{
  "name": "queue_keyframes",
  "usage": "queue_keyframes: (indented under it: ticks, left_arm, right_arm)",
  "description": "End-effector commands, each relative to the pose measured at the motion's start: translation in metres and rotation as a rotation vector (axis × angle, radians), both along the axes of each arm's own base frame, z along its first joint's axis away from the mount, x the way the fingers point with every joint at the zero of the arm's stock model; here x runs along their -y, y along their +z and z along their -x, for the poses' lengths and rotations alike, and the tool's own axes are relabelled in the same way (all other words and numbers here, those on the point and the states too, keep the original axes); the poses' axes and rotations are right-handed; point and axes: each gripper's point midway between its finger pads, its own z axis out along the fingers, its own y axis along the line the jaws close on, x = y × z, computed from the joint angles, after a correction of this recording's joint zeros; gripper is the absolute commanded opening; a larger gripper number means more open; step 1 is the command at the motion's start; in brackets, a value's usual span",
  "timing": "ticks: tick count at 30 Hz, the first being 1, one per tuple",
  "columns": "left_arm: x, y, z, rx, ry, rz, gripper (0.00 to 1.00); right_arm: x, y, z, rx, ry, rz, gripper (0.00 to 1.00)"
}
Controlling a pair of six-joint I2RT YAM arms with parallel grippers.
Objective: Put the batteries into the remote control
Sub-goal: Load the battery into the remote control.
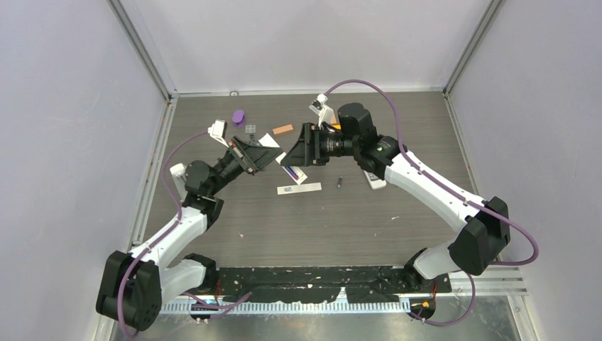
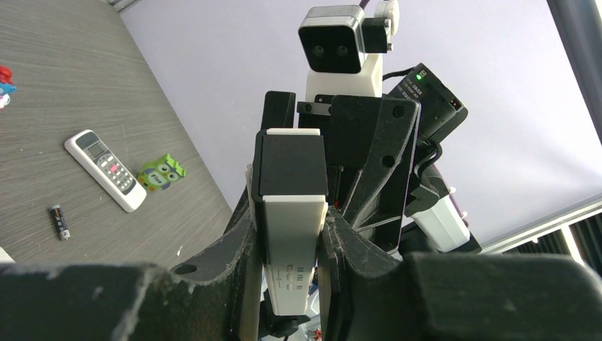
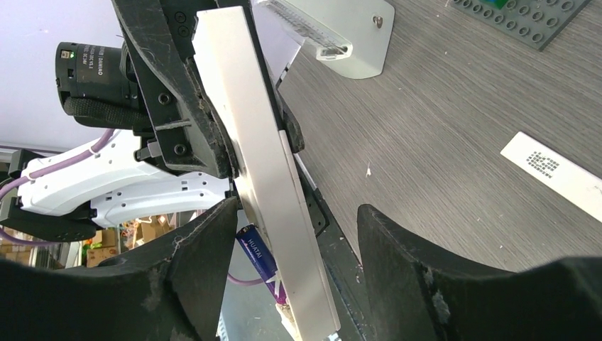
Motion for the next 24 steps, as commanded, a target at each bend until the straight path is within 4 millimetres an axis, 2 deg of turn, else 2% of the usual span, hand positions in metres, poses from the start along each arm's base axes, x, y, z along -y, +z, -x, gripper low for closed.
queue_keyframes:
  ticks: [1,7,18,24]
  left_arm:
    - [-0.004,0.039,0.004,0.133,0.013,0.046,0.00]
    - [-0.008,0.053,0.002,0.140,0.031,0.086,0.00]
    - [-0.019,0.064,0.000,0.099,0.072,0.155,0.00]
    - [-0.023,0.070,0.001,0.087,0.073,0.192,0.00]
  right_arm:
    - [-0.002,0.007,-0.001,0.017,0.018,-0.034,0.67]
    - [-0.002,0.005,0.001,0.016,0.026,-0.035,0.66]
    - [-0.001,-0.002,0.002,-0.001,0.027,-0.027,0.59]
    - [-0.001,-0.003,0.003,-0.018,0.032,-0.043,0.52]
